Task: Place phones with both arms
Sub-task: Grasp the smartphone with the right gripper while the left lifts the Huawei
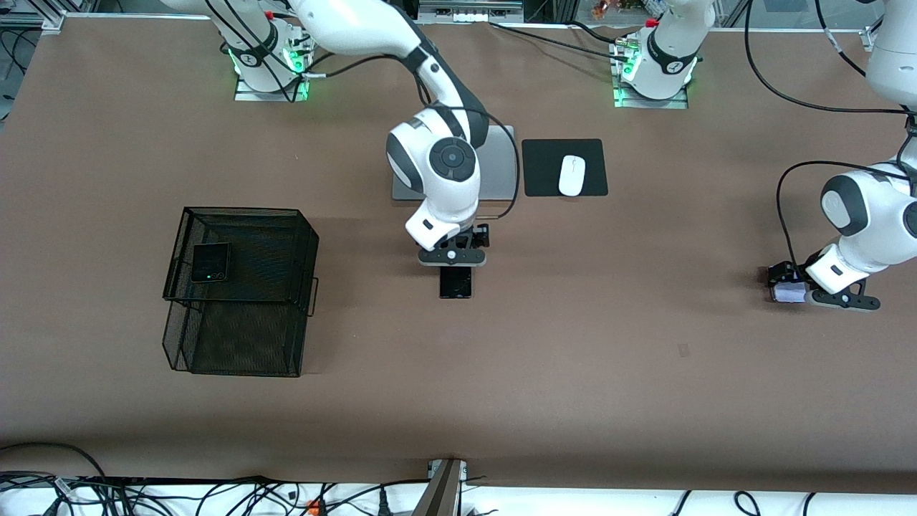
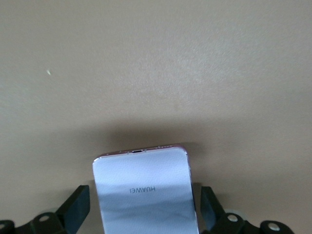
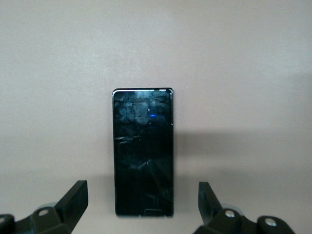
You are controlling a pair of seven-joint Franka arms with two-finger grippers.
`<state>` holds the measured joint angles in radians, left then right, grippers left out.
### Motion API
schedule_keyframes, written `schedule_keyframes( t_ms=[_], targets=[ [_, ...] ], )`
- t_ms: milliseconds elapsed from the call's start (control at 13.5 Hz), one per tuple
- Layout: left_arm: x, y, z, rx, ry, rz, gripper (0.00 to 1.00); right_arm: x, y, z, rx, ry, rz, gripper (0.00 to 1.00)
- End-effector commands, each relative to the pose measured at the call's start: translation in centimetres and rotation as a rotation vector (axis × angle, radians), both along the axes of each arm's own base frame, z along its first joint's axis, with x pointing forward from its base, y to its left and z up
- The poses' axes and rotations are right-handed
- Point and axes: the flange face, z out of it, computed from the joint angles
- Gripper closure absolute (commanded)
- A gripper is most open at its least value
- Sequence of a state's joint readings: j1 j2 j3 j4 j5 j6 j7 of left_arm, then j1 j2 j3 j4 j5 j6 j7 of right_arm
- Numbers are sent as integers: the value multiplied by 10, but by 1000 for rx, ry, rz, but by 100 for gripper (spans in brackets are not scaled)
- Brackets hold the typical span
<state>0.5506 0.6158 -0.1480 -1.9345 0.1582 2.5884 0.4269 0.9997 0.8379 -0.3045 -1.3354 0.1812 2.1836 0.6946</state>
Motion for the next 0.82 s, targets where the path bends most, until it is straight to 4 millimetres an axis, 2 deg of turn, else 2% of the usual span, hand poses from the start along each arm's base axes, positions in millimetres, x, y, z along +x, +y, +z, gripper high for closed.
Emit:
schedule_keyframes(
  t_ms=[0,74,149,223,297,372,446,594,669,743],
  targets=[
    [-5,11,-13,-37,-4,1,0,4,4,-23,17,-9,23,0],
    [-2,7,-11,-55,-18,0,0,2,5,-34,14,-8,45,0],
    [-2,10,-10,-65,-25,10,12,2,5,-44,19,-14,52,0],
    [-1,10,-10,-64,-27,10,64,1,3,-55,24,-23,54,0],
    [1,8,-9,-64,-25,6,72,-2,3,-63,26,-21,57,0],
    [2,8,-6,-62,-25,6,75,-3,3,-69,23,-17,58,0],
    [6,2,1,-65,-22,-2,74,-3,2,-74,24,-19,56,0],
    [20,-10,30,-80,11,-23,74,-7,5,-81,39,-5,49,1],
    [33,-20,52,-95,41,-43,74,-6,4,-79,42,-5,49,28],
    [45,-29,75,-114,83,-60,74,-6,4,-76,41,-1,50,67]
  ],
)
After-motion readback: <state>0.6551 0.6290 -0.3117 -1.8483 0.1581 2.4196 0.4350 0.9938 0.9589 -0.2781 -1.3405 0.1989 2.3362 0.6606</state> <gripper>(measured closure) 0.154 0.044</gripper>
